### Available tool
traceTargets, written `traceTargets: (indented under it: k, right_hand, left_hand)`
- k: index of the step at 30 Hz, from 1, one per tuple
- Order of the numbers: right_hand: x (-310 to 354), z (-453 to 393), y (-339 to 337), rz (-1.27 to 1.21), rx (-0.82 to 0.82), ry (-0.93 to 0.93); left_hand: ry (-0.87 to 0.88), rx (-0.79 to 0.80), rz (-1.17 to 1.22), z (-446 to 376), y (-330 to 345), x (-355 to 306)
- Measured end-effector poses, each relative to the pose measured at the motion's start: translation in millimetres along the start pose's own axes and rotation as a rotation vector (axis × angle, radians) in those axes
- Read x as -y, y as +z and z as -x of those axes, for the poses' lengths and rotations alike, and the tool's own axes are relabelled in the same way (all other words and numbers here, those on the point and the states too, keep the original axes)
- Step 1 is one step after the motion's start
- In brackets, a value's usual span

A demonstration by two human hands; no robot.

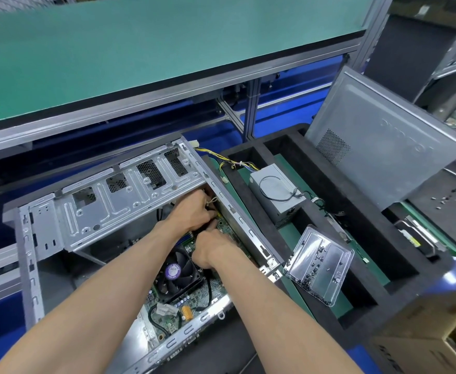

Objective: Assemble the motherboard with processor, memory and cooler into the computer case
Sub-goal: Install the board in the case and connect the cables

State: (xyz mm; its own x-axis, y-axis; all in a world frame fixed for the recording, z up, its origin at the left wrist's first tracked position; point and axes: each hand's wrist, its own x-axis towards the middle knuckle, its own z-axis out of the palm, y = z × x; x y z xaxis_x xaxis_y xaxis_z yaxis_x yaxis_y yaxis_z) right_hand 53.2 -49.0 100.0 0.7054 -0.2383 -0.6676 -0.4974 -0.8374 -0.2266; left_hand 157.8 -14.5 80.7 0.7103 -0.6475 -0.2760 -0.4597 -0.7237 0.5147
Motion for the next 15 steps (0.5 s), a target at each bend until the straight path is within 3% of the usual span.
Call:
traceTargets:
  k: [15]
  right_hand:
    - [1.6,0.9,-0.4,0.012,0.016,0.004]
  left_hand:
    - [-0.114,0.053,0.093,-4.0,-0.5,-7.6]
